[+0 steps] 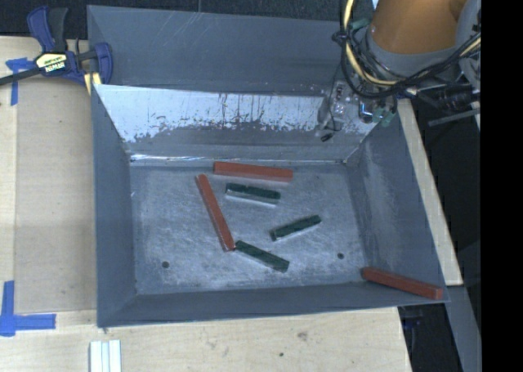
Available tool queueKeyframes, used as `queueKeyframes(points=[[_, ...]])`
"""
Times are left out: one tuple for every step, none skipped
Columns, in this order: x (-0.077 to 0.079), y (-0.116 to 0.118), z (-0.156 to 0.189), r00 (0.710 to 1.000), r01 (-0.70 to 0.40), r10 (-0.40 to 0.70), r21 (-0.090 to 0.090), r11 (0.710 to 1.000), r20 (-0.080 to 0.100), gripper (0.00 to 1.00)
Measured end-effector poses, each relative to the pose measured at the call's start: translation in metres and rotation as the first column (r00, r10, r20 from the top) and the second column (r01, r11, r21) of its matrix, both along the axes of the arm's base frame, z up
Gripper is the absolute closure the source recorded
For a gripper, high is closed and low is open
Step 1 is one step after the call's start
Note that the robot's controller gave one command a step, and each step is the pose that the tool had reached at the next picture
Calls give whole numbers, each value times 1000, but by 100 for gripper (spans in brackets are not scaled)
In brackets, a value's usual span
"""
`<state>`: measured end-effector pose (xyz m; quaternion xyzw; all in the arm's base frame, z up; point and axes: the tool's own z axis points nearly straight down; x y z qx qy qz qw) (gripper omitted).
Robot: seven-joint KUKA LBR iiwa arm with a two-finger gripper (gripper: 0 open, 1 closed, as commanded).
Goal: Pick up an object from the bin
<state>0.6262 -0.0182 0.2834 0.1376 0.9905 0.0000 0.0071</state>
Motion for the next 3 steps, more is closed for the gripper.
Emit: queueKeyframes(points=[[-16,1,-55,998,-68,68,2,998,-16,100],[-68,49,-86,979,205,-205,3,979,-18,100],[-60,126,-61,986,168,-168,7,986,-8,100]])
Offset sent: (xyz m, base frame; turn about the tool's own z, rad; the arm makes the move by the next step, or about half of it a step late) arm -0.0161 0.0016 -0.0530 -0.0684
